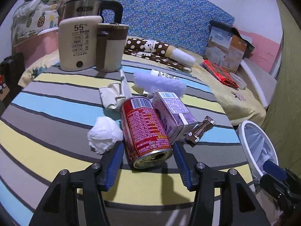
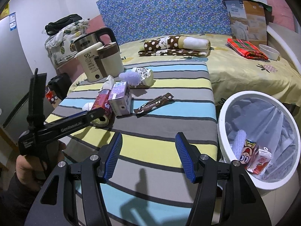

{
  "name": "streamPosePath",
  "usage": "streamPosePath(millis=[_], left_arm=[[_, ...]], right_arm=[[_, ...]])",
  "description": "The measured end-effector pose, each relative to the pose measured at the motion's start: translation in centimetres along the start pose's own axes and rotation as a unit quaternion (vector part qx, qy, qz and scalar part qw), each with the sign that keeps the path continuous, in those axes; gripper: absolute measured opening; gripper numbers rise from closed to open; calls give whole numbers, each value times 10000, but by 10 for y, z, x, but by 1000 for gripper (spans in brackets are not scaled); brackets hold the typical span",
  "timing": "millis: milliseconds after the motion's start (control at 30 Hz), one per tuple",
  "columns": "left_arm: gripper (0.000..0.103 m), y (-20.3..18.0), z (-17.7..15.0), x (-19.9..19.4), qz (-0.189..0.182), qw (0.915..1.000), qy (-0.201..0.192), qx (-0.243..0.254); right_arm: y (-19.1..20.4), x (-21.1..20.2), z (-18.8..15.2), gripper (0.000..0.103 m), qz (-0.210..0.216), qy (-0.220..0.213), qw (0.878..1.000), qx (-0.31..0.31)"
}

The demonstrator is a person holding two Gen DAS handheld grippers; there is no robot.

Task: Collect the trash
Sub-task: 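Grasp the standing red can with the left tool while the right tool grasps the purple milk carton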

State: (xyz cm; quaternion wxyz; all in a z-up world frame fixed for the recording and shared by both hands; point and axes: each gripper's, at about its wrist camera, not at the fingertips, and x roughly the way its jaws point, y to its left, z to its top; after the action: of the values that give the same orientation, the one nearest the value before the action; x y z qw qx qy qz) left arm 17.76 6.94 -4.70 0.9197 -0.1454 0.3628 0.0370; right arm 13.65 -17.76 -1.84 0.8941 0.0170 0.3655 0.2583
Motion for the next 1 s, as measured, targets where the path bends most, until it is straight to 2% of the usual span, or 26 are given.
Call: streamPosePath(millis=[300, 633, 1000], left_arm=[[54, 5, 3, 10, -66, 9999, 6, -97], [53, 25, -6, -7, -37, 9999, -145, -76], [53, 43, -11, -18, -171, 9995, -186, -191]], right_arm=[[9, 12, 7, 60, -27, 71, 9999, -75], [24, 33, 17, 60, 26, 136, 9997, -185], [40, 60, 31, 60, 96, 144, 9994, -286]])
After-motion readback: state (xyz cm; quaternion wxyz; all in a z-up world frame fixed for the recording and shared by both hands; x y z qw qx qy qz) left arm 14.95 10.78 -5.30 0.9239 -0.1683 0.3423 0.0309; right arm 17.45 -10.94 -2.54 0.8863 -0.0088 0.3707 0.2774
